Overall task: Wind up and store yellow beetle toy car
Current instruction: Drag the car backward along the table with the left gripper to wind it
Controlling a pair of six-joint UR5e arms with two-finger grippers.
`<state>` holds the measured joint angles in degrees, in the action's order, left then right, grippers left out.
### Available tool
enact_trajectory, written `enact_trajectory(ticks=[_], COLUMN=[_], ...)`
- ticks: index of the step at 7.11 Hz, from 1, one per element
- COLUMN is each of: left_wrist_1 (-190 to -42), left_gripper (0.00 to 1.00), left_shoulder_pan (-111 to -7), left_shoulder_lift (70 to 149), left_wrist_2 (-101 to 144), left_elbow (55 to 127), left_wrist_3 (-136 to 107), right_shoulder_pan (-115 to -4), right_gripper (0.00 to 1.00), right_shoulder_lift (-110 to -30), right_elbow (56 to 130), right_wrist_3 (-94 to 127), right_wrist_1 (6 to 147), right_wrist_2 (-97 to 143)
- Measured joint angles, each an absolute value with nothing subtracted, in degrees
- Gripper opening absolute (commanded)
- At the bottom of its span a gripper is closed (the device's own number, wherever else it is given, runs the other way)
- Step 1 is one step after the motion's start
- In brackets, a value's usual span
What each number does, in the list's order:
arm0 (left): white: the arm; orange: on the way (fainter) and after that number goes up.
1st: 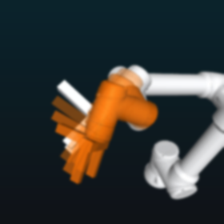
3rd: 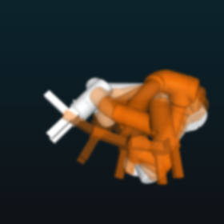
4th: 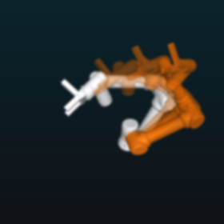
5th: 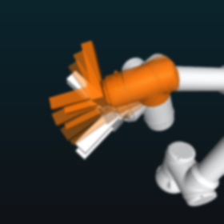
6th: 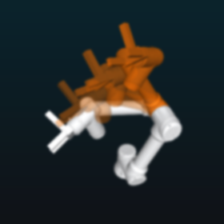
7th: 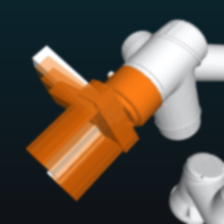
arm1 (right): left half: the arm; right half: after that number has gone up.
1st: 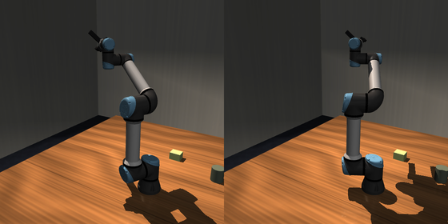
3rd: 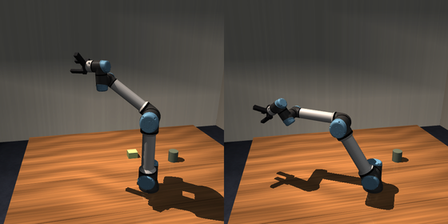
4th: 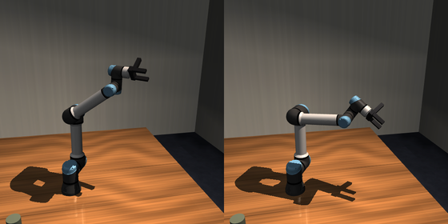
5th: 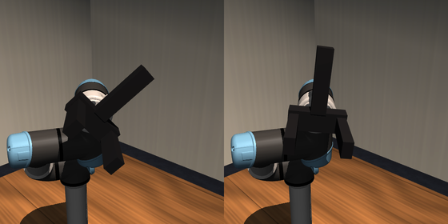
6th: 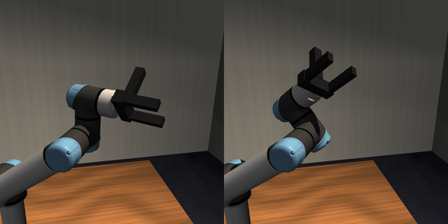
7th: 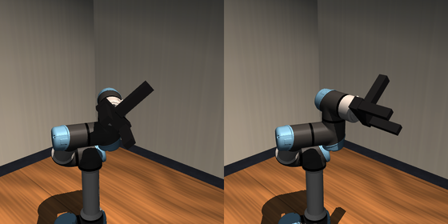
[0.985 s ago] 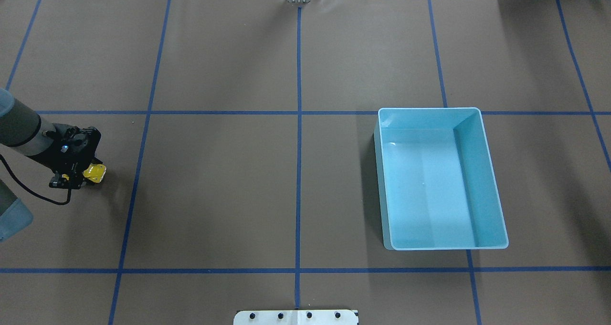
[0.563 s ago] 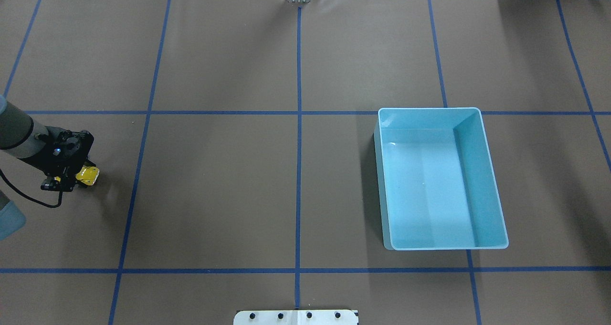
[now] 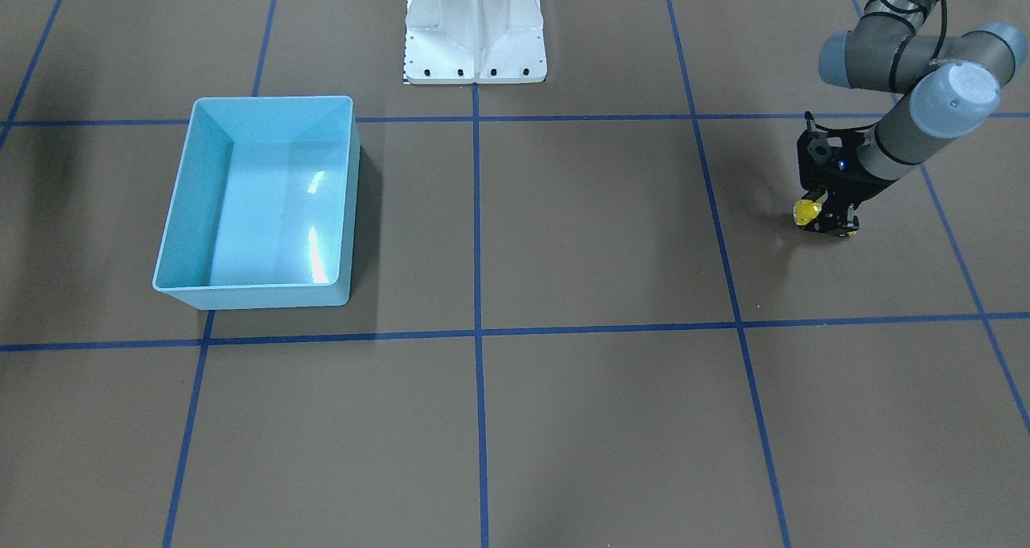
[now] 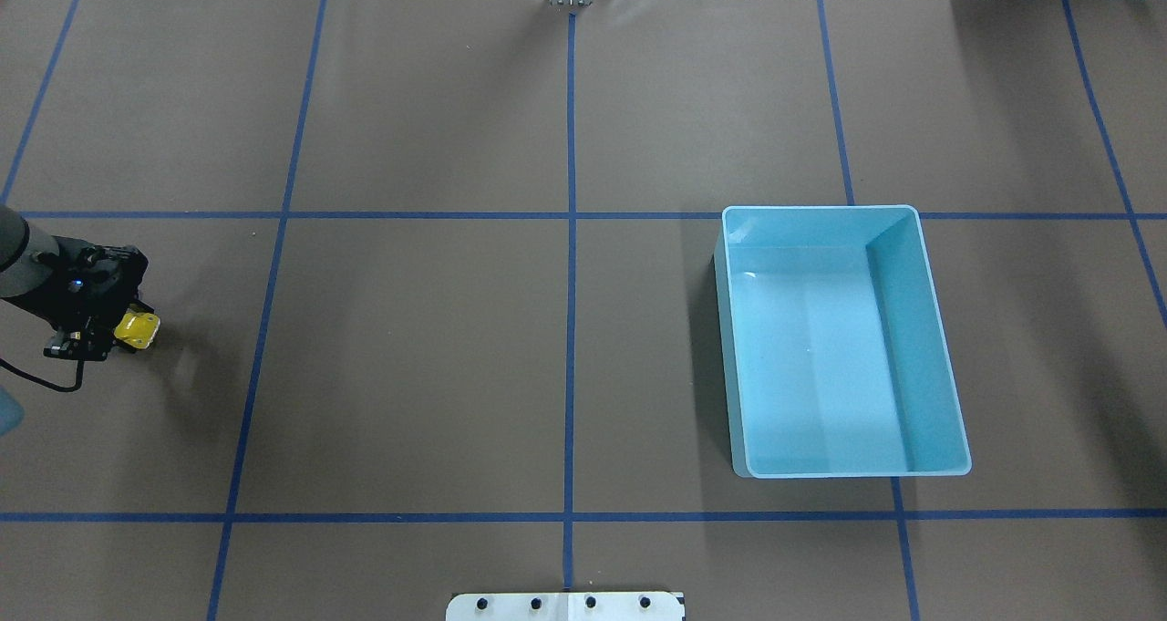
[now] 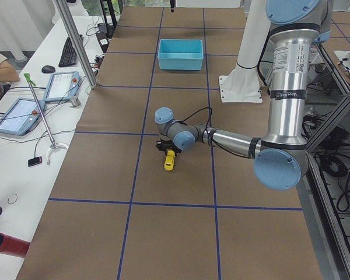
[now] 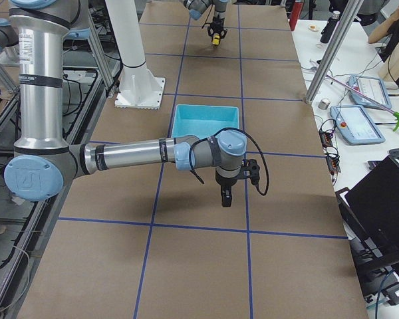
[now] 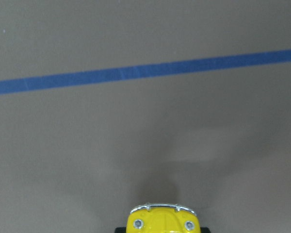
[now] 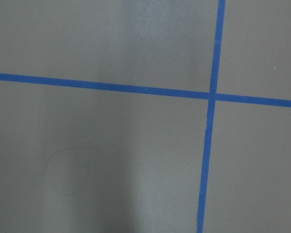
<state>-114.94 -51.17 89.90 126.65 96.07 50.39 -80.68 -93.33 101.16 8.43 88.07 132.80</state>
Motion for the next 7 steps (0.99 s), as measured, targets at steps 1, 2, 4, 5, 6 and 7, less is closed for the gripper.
enact_trajectory(ticks=[1, 2, 4, 5, 6, 7], left_wrist_1=[-115.9, -117.1, -117.4, -115.4, -109.7, -101.6], left_gripper=[0.02, 0.02, 0.02, 0.02, 0.02, 0.02], left_shoulder_pan=[-51.5, -51.8, -53.6, -55.1, -56.0, -56.5], left_shoulder_lift=[89.5, 89.1, 88.8, 89.3, 91.2, 95.0], left_wrist_2=[126.6, 126.6, 126.6, 126.5, 126.3, 126.0], left_elbow=[95.4, 94.5, 94.2, 95.1, 97.6, 100.4], left_wrist_3=[50.8, 51.2, 51.5, 51.5, 51.4, 51.0], right_shoulder_pan=[-80.7, -80.7, -80.7, -80.7, -80.7, -80.7], right_gripper=[1.00, 1.00, 1.00, 1.00, 1.00, 1.00], right_shoulder_lift=[-93.3, -93.3, -93.3, -93.3, -93.3, -93.3], right_elbow=[101.1, 101.1, 101.1, 101.1, 101.1, 101.1], right_wrist_3=[8.4, 8.4, 8.4, 8.4, 8.4, 8.4], right_wrist_1=[88.1, 88.1, 88.1, 88.1, 88.1, 88.1], right_wrist_2=[132.8, 132.8, 132.8, 132.8, 132.8, 132.8])
